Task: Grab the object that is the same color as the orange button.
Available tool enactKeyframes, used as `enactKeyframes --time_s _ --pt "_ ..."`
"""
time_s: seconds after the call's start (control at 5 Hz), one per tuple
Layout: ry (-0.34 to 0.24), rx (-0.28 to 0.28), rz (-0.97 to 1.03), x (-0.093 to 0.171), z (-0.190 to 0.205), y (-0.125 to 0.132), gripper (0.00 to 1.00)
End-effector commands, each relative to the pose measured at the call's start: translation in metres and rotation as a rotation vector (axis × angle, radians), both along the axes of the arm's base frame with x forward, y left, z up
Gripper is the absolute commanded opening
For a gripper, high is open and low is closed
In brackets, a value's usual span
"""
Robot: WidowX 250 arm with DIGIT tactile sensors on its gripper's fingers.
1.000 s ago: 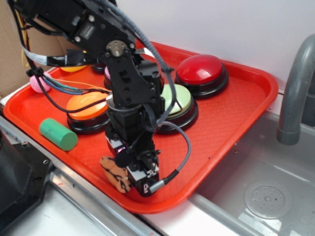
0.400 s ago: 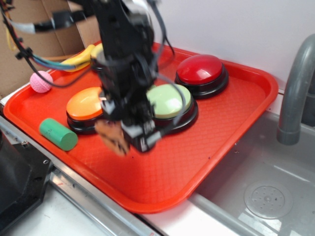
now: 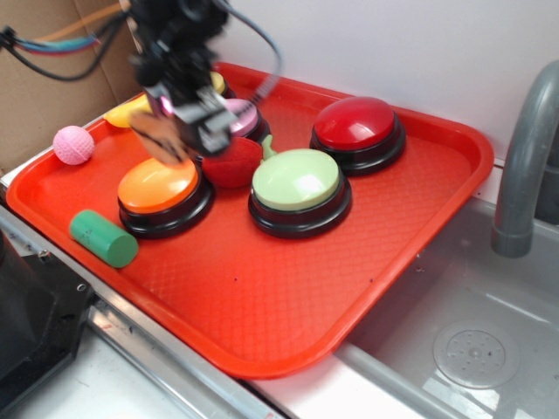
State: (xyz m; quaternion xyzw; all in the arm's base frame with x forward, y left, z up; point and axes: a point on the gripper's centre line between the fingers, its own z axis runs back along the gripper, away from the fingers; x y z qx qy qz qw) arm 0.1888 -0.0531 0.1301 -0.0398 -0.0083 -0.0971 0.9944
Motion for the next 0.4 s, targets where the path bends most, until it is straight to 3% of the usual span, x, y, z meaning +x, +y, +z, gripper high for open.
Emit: enactKeyframes --time_s 0.0,0.2 --pt "-0.023 -0.011 0.023 -0.0138 0.0275 0.0531 0.0" --pt "-0.047 0.01 0.021 -0.0173 0.0295 0.0597 0.0"
